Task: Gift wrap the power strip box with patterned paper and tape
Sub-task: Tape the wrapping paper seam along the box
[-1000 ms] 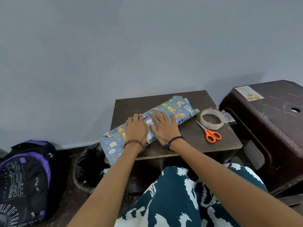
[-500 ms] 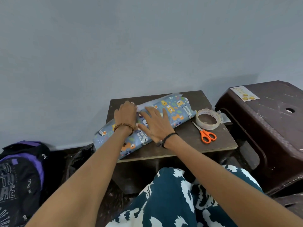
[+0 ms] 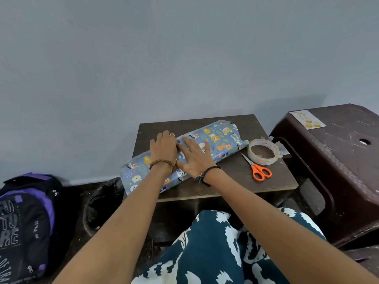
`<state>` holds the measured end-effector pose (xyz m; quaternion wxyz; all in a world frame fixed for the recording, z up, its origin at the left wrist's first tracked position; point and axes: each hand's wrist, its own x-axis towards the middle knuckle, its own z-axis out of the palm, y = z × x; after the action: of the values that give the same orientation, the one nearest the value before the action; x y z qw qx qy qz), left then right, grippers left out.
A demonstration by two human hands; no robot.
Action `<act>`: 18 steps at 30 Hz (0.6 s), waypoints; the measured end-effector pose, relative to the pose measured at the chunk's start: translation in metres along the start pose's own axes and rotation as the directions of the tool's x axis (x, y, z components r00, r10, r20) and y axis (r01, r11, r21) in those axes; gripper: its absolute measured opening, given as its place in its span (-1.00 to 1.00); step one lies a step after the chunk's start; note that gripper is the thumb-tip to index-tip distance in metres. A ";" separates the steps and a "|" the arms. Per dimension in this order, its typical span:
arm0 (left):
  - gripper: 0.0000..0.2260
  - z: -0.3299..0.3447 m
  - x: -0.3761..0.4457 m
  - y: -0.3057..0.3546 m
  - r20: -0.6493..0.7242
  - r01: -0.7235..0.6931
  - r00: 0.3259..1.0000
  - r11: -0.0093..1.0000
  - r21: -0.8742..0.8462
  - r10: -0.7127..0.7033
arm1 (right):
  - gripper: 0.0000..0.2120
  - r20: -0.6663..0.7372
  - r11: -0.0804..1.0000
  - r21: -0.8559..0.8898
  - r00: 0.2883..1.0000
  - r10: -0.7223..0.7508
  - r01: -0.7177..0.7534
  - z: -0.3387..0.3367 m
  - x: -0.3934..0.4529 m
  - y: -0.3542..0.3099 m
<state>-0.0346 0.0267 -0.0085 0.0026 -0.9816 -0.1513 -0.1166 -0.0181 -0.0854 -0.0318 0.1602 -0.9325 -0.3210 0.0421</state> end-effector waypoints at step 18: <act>-0.61 0.019 -0.050 0.012 0.002 0.022 1.000 0.986 -0.162 -0.022 | -0.48 0.106 0.993 -0.018 0.988 0.115 -0.113 -0.012 0.008 -0.003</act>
<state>-0.0735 0.0014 -0.0382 -0.0787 -0.9768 -0.1520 -0.1284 -0.0115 -0.0811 -0.0194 0.1345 -0.9467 -0.2754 0.0989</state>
